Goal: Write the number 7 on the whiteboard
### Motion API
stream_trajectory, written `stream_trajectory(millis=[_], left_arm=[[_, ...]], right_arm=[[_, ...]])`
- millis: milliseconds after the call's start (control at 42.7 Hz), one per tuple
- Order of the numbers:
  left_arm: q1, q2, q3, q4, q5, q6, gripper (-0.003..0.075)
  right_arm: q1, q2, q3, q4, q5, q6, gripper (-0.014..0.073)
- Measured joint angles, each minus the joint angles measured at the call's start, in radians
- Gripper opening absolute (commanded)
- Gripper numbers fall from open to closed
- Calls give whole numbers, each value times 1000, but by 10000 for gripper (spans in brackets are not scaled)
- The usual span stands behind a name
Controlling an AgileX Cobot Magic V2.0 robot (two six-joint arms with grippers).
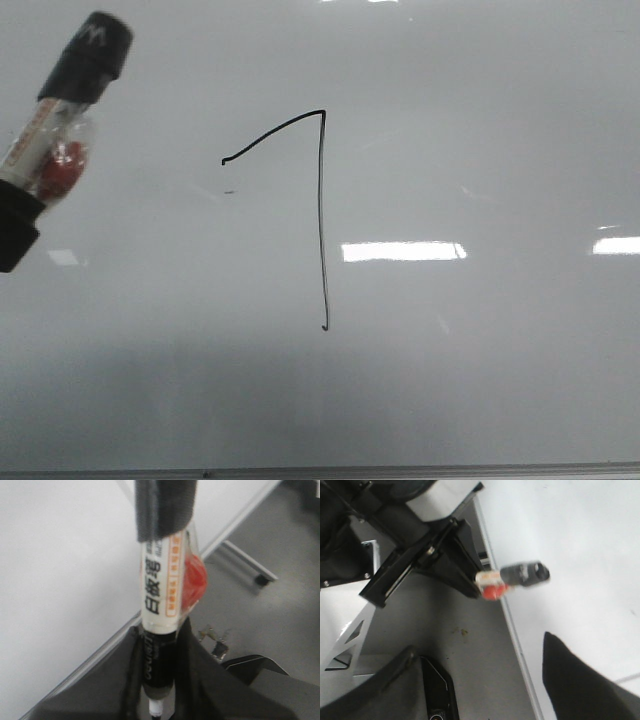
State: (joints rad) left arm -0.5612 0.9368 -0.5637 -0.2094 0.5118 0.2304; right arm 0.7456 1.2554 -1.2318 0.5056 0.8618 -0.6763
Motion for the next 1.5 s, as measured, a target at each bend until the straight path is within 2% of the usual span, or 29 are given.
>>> stream_trajectory(millis=[117,281,445,515,726,890,1101,1171,1499], left_arm=[[207,12,0,27,8,-26,-20],[487,12,0,69,10,-28,-20],[640,28,0,78,-19,-28,-20],[662,51,0,80,-55,-28,-20],[666,184,0,80,-198,-28,-20],[666,332,-5,80,-331,-28,-20],[667,477,-56,80,-368,-28,-13],[667,495,-68,80,-372,-28,27],[668,512,-76,80,-386,-28,361]], right_arm=[[-86,-105,41,-87,6,122,365],[-234,-289,215,-164,-44,264,211],[-365,-471,445,-172,-157,337,-5],[-405,-548,535,-172,-205,348,-71],[-461,-741,722,-172,-330,358,-68],[-461,-801,768,-172,-383,358,-68],[-461,-803,769,-172,-399,358,-68],[-461,-803,769,-172,-400,358,-68],[-461,-803,769,-172,-401,360,-68]])
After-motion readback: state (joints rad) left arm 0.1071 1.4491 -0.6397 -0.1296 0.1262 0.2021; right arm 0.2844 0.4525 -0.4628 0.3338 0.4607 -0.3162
